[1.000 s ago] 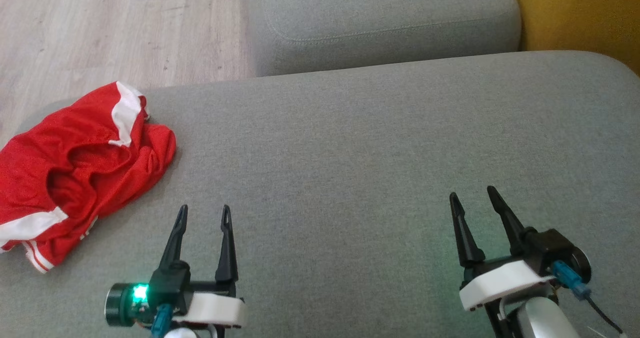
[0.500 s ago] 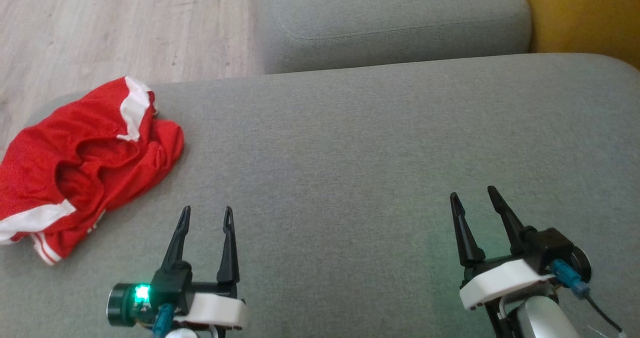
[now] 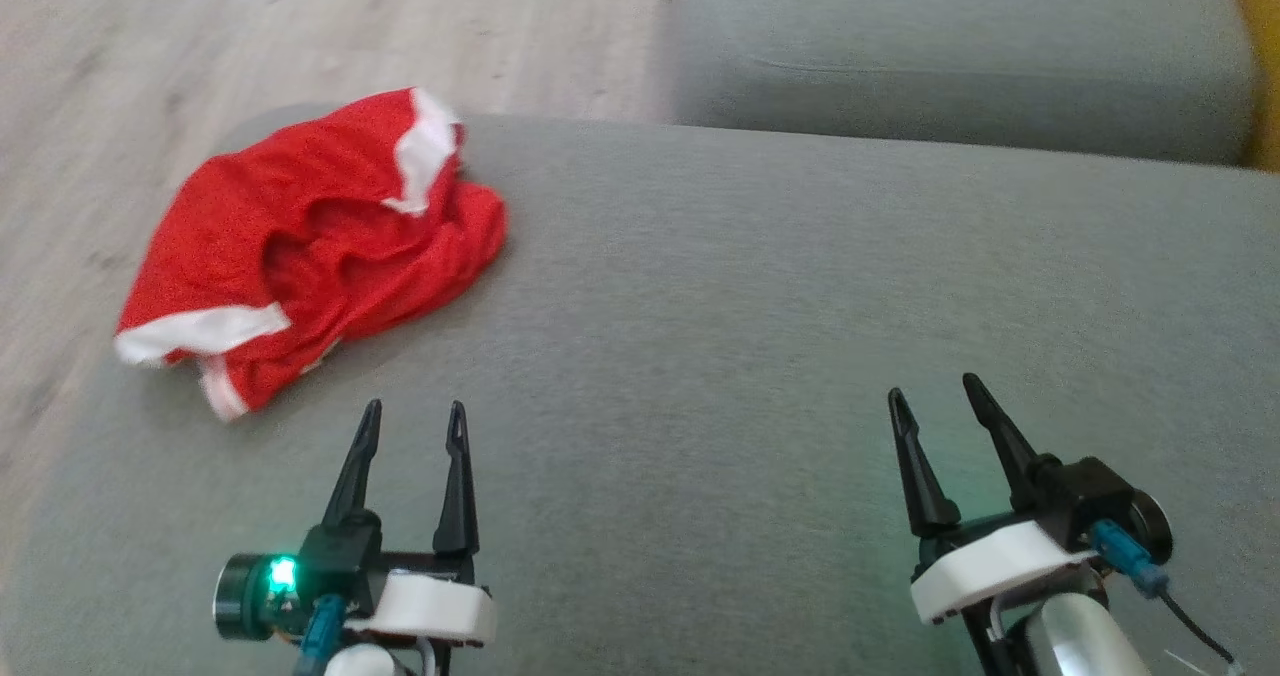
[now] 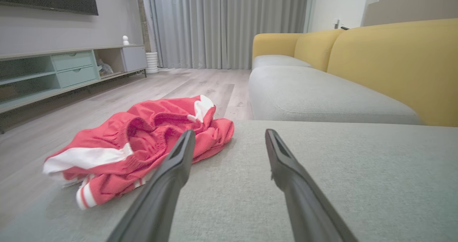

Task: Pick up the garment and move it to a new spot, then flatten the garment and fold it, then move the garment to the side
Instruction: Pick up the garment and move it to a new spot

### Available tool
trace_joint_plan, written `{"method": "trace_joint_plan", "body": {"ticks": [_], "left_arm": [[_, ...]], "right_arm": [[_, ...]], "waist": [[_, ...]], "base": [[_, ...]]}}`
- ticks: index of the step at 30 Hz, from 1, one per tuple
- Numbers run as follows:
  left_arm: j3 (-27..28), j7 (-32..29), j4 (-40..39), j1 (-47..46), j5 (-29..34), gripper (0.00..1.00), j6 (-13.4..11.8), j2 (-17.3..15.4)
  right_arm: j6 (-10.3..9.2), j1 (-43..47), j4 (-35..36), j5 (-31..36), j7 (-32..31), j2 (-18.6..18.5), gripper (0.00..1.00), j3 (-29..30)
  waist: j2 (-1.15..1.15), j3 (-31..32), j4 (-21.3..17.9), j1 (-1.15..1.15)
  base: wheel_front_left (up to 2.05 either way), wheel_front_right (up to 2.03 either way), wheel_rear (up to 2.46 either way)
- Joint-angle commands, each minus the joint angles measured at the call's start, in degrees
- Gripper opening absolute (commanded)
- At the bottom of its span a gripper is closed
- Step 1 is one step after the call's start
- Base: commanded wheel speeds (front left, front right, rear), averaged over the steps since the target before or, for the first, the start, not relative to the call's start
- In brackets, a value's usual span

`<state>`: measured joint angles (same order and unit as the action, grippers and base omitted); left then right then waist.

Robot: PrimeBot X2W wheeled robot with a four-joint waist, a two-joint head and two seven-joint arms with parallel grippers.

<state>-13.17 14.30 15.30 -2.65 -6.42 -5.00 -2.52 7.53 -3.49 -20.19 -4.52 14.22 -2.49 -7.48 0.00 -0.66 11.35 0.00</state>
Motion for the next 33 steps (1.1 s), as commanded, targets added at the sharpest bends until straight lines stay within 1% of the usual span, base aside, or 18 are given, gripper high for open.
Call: {"method": "trace_joint_plan", "body": {"ticks": [1,11,13,14,19,21,24,26,29,31,33], "left_arm": [[1.7,0.7,-1.6,-2.7,-0.4,1.00,0.0,-0.4],[3.0,0.7,-1.1,-3.0,-0.9,1.00,0.7,-0.4],[3.1,0.7,-2.0,-2.9,-0.8,1.00,0.3,-0.4],[3.1,0.7,-2.4,-2.7,-0.9,1.00,0.2,-0.4],[4.0,0.7,-4.8,-2.3,-0.9,1.00,-0.9,-0.4],[4.3,0.7,-6.3,-3.0,-0.9,1.00,-1.9,-0.4],[3.8,0.7,-7.5,-4.8,-0.1,1.00,-2.4,-0.4],[3.9,0.7,-8.5,-7.5,1.3,1.00,-2.7,-0.4],[5.1,0.7,-8.2,-13.3,2.7,1.00,-2.5,-0.5],[5.7,0.7,-6.2,-17.8,3.2,1.00,-1.8,-1.2],[5.8,0.7,-2.1,-22.4,3.4,1.00,-0.8,-1.8]], "right_arm": [[-0.04,-2.3,2.0,0.4,0.8,-0.4,1.00,-1.6],[-0.04,-3.1,1.8,0.2,0.8,-0.4,1.00,-1.5],[-0.04,-3.2,1.8,0.8,0.8,-0.4,1.00,-1.3],[-0.04,-3.3,1.9,0.9,0.8,-0.4,1.00,-1.4],[-0.04,-4.3,1.9,1.9,0.8,-0.4,1.00,-1.9],[-0.04,-4.6,2.3,2.4,0.8,-0.9,1.00,-1.6],[-0.04,-5.0,3.1,2.9,0.8,-1.7,1.00,-0.7],[-0.04,-5.6,3.9,3.4,0.8,-2.8,1.00,-0.2],[-0.04,-7.3,5.2,4.0,0.8,-5.0,1.00,-0.3],[-0.04,-8.6,6.2,4.3,0.8,-6.5,1.00,-0.6],[-0.04,-9.9,7.2,4.4,0.8,-8.0,1.00,-0.9]], "waist": [[0.00,-0.2,4.5,0.00],[0.00,-1.0,15.5,0.00],[0.00,-1.6,17.8,0.00],[0.00,-1.8,18.2,0.00],[0.00,-3.4,19.3,0.00],[0.00,-4.7,19.5,0.00],[0.00,-6.5,19.8,0.00],[0.00,-8.6,19.4,0.00],[0.00,-12.3,17.9,0.00],[0.00,-14.6,16.4,0.00],[0.00,-16.8,14.9,0.00]], "base": [[0.00,0.00,0.00],[0.00,0.00,0.00],[0.00,0.00,0.00],[0.00,0.00,0.00],[0.00,0.00,0.00],[0.00,0.00,0.00],[0.00,0.00,0.00],[0.00,0.00,0.00],[0.00,0.00,0.00],[0.00,0.00,0.00],[0.00,0.00,0.00]]}}
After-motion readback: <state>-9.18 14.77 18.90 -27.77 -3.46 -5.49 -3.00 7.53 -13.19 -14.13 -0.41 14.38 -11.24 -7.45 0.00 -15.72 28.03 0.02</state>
